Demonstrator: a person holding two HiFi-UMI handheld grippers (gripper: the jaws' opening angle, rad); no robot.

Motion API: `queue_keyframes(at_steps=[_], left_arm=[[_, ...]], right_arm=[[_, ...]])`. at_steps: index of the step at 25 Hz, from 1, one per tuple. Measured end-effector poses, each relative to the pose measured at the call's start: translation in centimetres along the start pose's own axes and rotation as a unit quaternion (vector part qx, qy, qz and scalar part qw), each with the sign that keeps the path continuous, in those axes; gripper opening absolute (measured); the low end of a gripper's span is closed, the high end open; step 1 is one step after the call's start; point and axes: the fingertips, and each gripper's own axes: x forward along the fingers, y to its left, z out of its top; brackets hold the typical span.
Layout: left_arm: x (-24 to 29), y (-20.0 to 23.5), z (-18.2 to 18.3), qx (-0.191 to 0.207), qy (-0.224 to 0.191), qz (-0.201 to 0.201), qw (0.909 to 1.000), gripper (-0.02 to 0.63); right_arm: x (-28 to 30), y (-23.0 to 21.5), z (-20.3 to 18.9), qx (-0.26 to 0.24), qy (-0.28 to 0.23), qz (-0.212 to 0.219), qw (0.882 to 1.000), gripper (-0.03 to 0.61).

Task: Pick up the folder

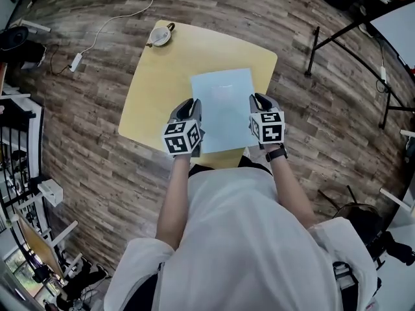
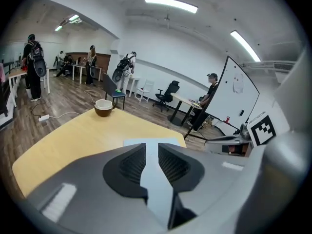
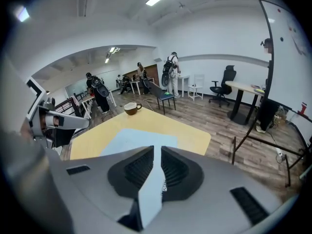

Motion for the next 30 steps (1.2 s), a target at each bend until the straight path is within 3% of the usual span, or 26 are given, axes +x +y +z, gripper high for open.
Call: queue_keyframes(at_steps=[4,6,12,19,23,30], left_arm=[[1.1,1.0,-1.6,-0.029,0.024,-0.001,0.9993,0.103],[1.6,1.5,-2.3,-0.039,0.035,-0.001,0.9986,0.126],[3.0,2.4,-5.0,-0.079,0.075,-0.011,0.994,0.204],[4.5,2.8,-7.8,-0.142,0.099,-0.022,0.9847,0.293],[5.3,2.6,-8.7,-0.151,0.108,-0.033,0.982,0.321],[5.9,3.0,-10.9,-0.198,0.132,-0.024,0.971,0.324]], right_arm=[[1.2,-1.0,-1.3,0.02,0.021,0.005,1.0,0.033],[1.9,-1.5,-2.1,0.026,0.038,0.006,0.999,0.134],[3.7,-1.5,-4.0,0.067,0.068,0.038,0.995,0.232],[5.5,-1.3,-7.3,0.151,0.104,0.076,0.98,0.287],[6.6,-0.4,-8.8,0.157,0.118,0.095,0.976,0.299],[7.3,-0.5,-9.9,0.15,0.127,0.09,0.976,0.299]])
